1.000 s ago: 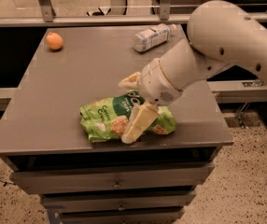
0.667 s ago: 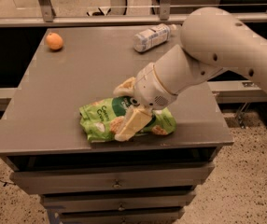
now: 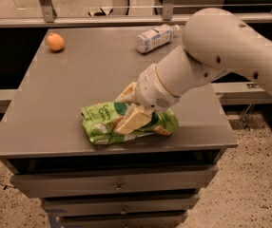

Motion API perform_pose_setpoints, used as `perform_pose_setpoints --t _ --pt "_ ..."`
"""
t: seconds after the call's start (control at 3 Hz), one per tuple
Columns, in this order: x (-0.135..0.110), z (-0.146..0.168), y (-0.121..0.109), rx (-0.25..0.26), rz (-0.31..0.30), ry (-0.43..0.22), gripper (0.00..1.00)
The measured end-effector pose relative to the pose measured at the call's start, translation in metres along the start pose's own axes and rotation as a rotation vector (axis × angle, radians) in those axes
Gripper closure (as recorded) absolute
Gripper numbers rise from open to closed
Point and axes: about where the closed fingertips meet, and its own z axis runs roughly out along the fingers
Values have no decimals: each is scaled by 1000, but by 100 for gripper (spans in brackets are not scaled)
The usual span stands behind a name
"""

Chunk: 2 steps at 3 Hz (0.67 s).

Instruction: Move green rice chip bag near orange

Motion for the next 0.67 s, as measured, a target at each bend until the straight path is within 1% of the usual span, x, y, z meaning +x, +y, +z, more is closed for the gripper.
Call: perform_pose_setpoints --t 0.33,0.67 --pt "0 -6 -4 17 1 9 99" --pt "-1 -27 -18 69 0 31 100"
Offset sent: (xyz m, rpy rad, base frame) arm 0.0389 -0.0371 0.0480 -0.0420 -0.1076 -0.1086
